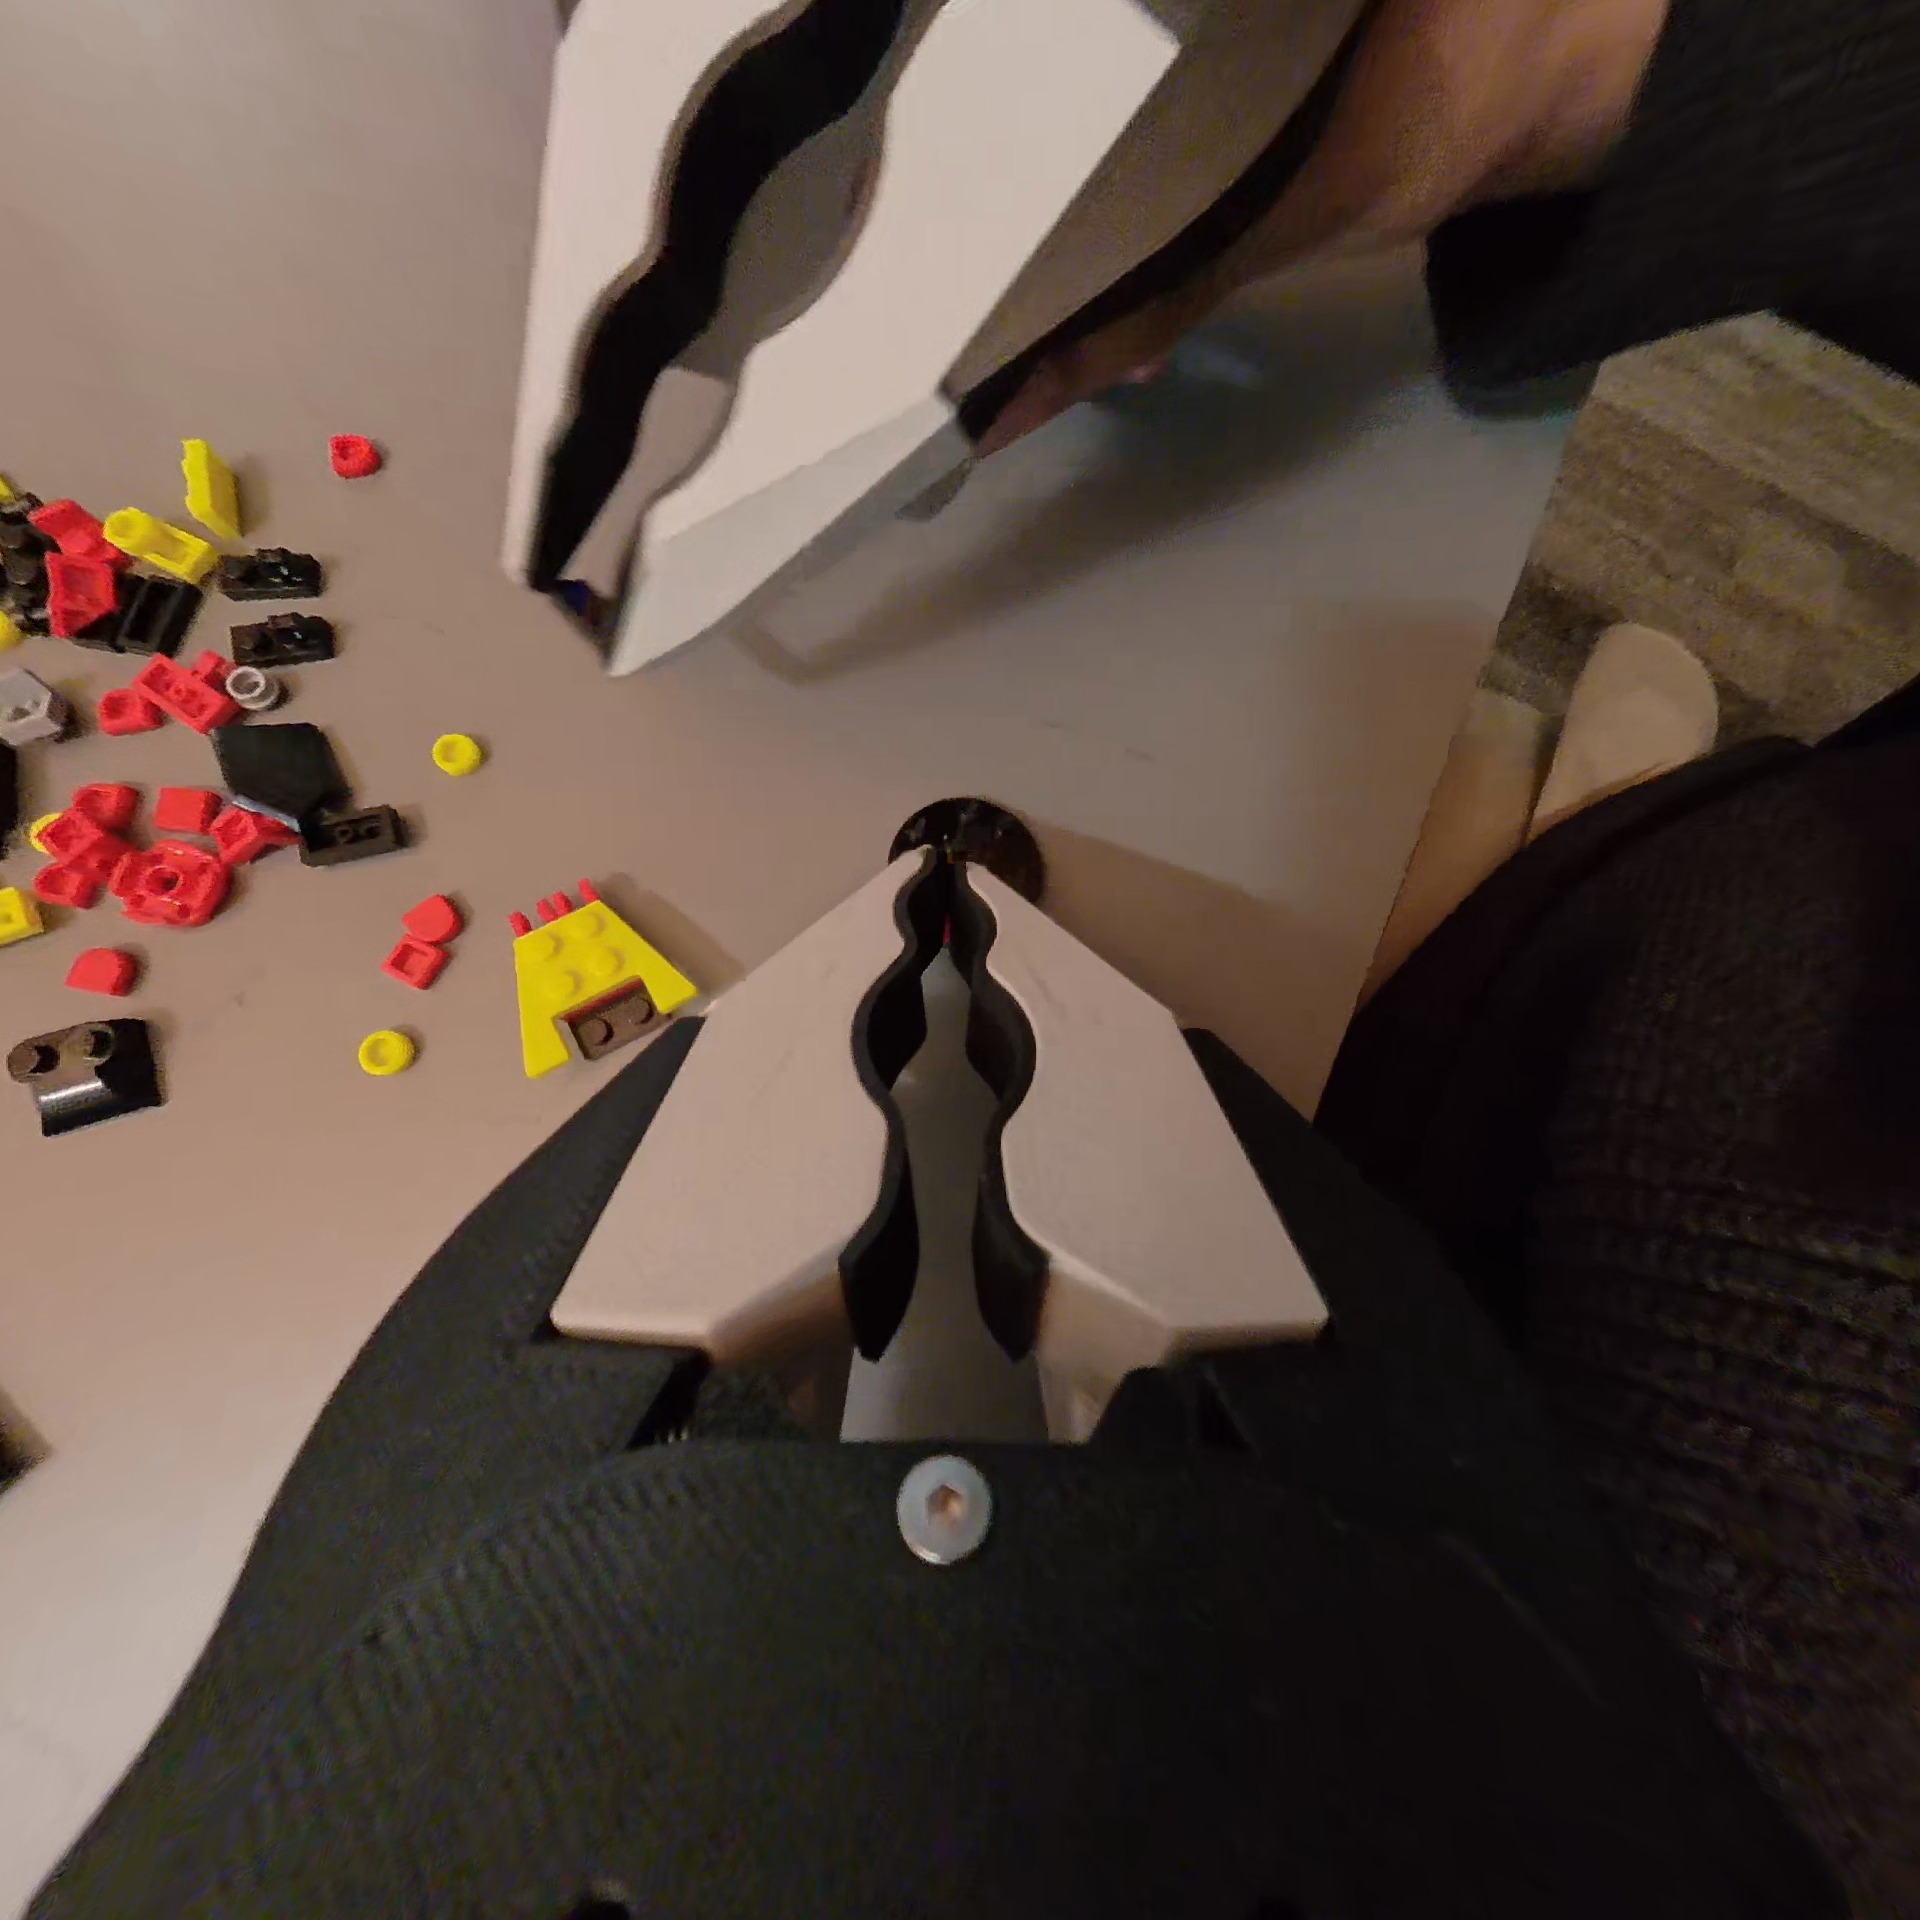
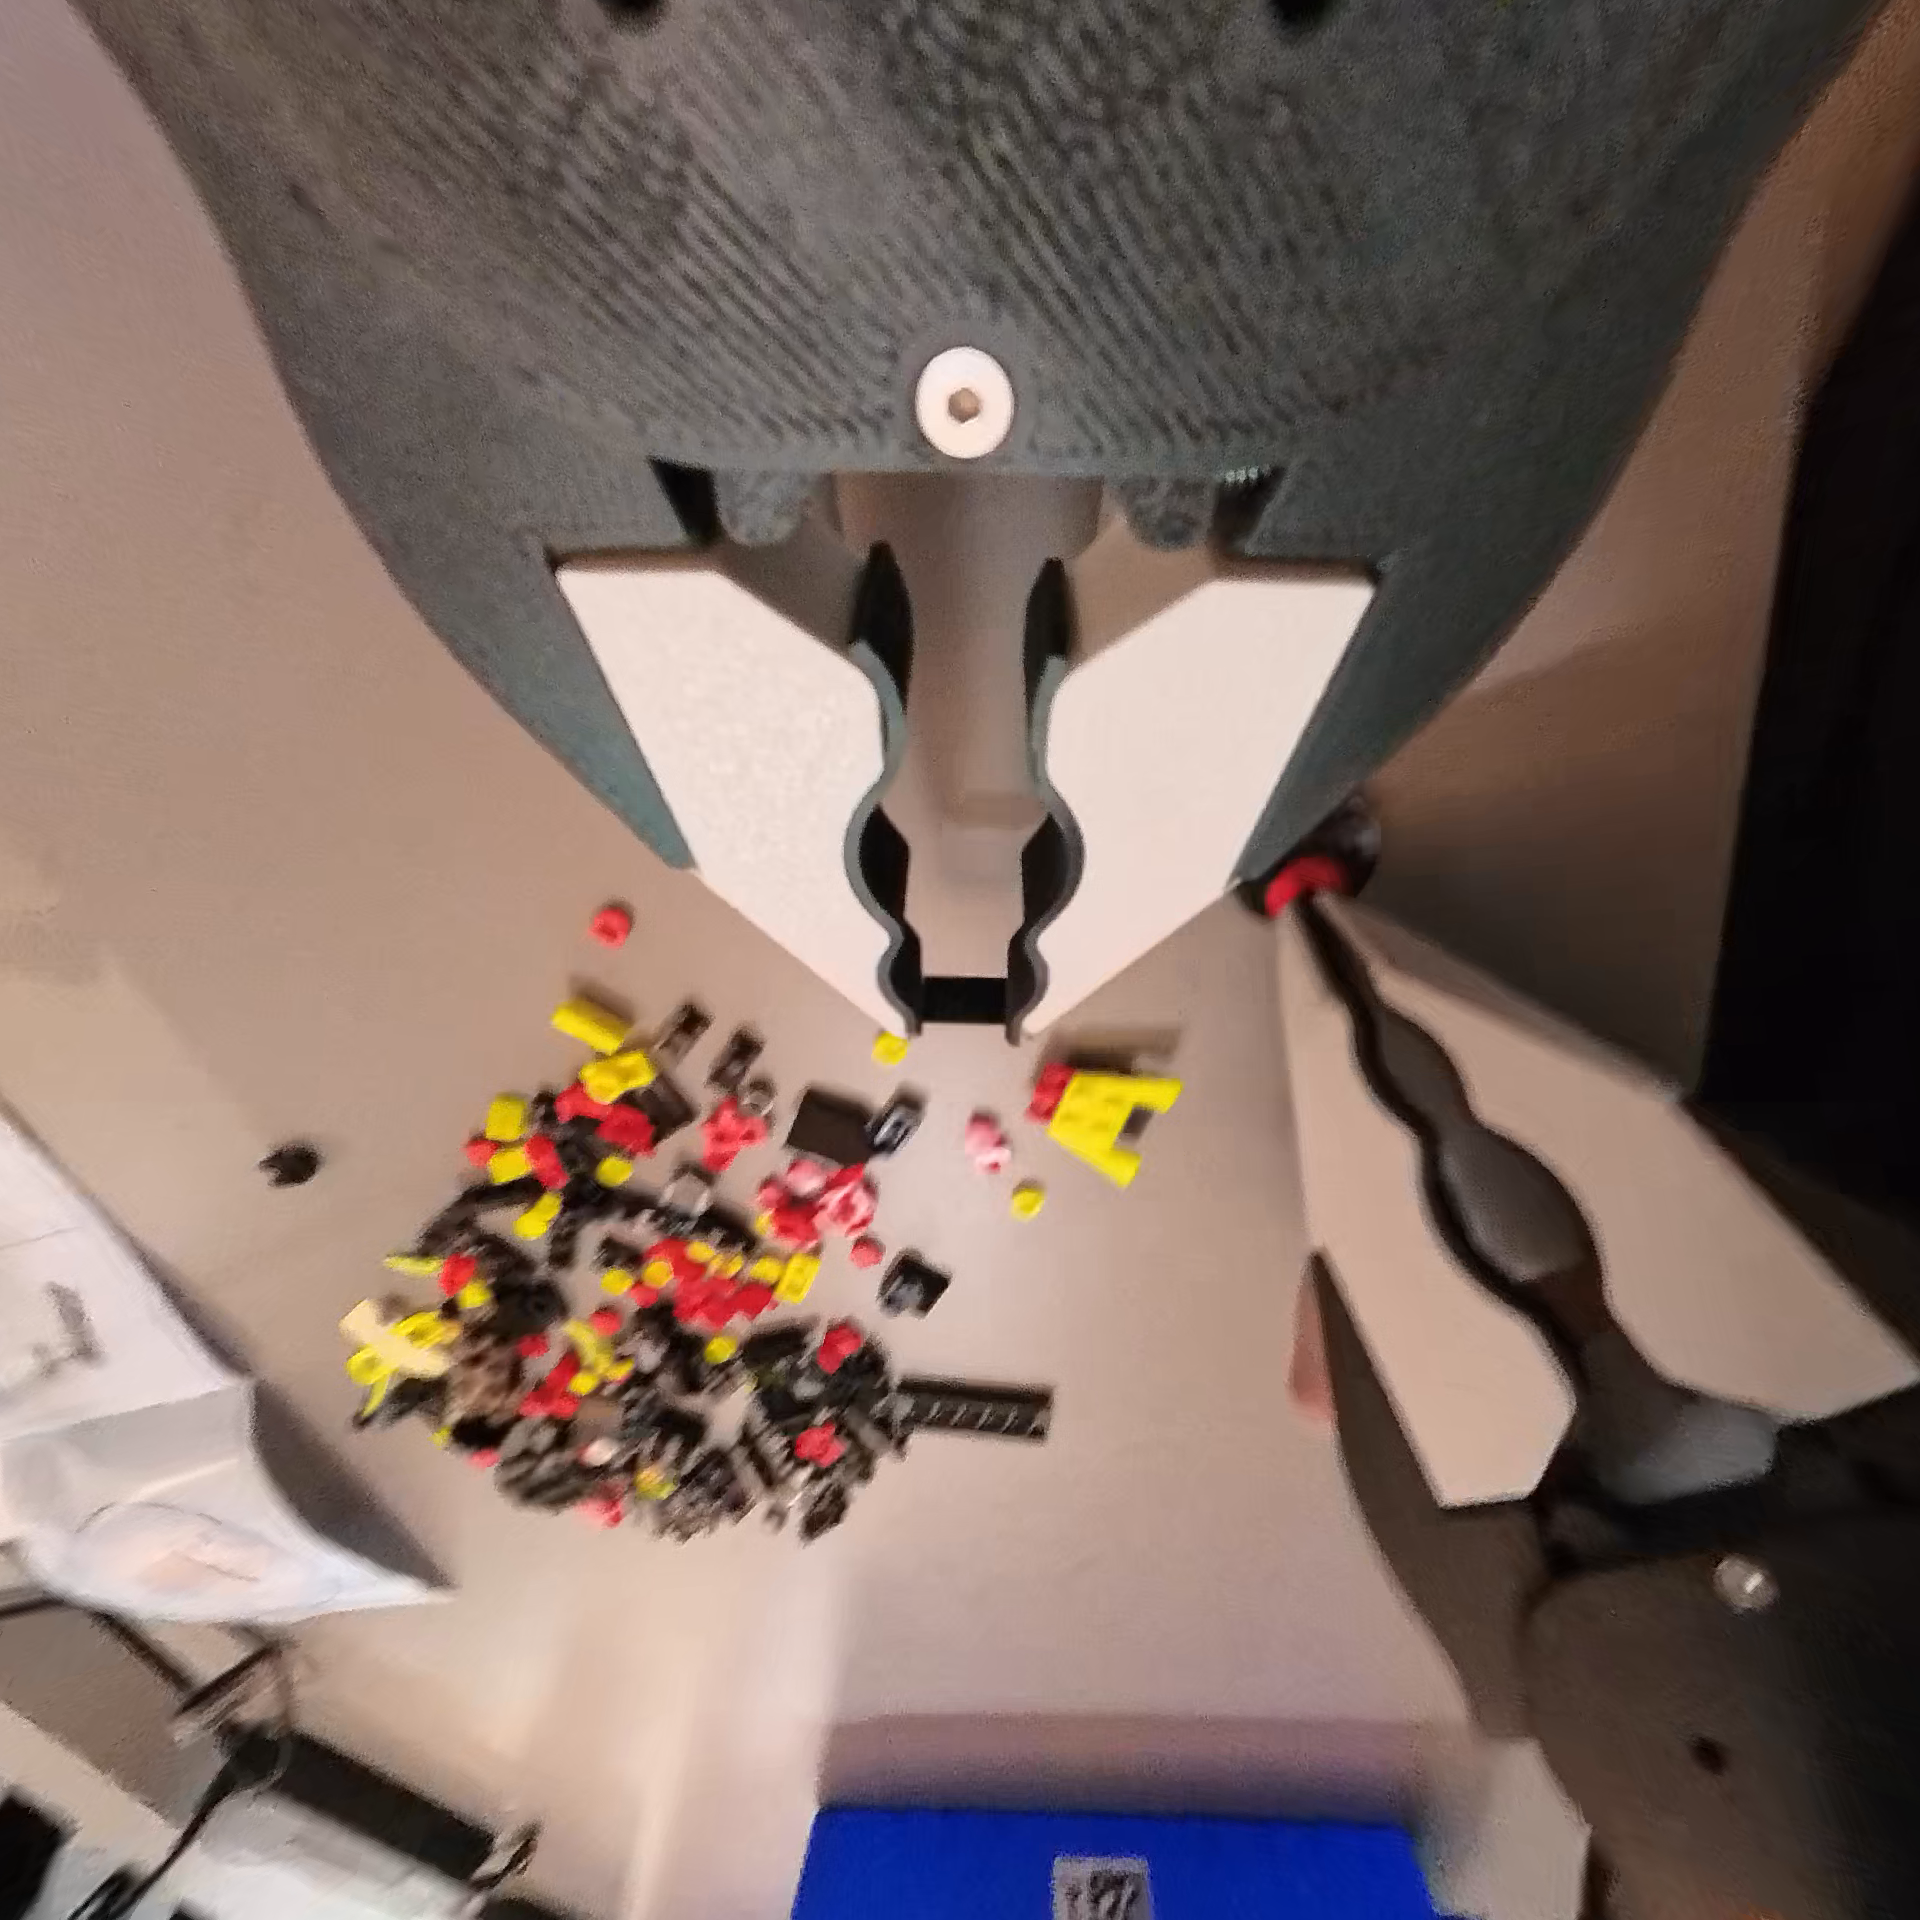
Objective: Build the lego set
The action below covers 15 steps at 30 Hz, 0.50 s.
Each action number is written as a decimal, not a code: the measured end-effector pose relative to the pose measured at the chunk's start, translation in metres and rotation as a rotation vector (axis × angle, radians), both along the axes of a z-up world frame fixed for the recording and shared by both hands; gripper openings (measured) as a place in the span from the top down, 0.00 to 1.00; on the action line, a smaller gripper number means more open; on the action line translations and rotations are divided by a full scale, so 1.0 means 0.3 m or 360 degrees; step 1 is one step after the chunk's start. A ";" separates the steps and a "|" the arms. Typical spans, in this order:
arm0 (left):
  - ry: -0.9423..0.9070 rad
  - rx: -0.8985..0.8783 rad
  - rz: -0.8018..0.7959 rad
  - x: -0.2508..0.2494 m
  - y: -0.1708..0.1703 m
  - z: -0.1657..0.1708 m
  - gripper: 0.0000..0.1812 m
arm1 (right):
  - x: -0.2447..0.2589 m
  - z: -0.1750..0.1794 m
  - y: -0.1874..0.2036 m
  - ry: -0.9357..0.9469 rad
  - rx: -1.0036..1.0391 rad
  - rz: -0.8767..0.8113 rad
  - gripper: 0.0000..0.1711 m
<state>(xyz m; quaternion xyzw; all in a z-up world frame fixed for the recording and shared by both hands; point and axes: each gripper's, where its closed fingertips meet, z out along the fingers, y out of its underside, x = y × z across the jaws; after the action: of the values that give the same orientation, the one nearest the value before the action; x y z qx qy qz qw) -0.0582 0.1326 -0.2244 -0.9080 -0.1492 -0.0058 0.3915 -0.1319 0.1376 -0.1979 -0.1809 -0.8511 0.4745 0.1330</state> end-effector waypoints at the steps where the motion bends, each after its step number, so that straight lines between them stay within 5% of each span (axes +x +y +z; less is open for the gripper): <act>1: -0.0028 0.0034 0.0011 -0.005 0.000 0.010 1.00 | -0.035 0.014 -0.011 0.0043 -0.0026 -0.0046 0.92; 3: -0.0072 0.0081 0.0048 -0.020 -0.007 0.022 1.00 | -0.089 0.025 -0.019 0.0111 -0.0026 -0.0110 0.84; 8: -0.0172 0.0169 0.0101 -0.040 -0.029 0.043 1.00 | -0.103 0.042 0.042 0.0127 -0.0041 -0.0215 0.83; 11: -0.0192 0.0180 0.0096 -0.041 -0.031 0.039 1.00 | -0.108 0.072 0.061 0.0114 -0.0144 -0.0267 0.91; 15: -0.0156 0.0143 0.0092 -0.053 -0.037 0.025 1.00 | -0.163 0.070 0.071 0.0067 0.0015 -0.0338 0.83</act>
<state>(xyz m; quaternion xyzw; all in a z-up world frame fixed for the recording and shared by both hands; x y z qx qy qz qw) -0.0741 0.1216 -0.2170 -0.8834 -0.1939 -0.0457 0.4242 -0.1807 0.1589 -0.1770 -0.2596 -0.8263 0.4576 0.2012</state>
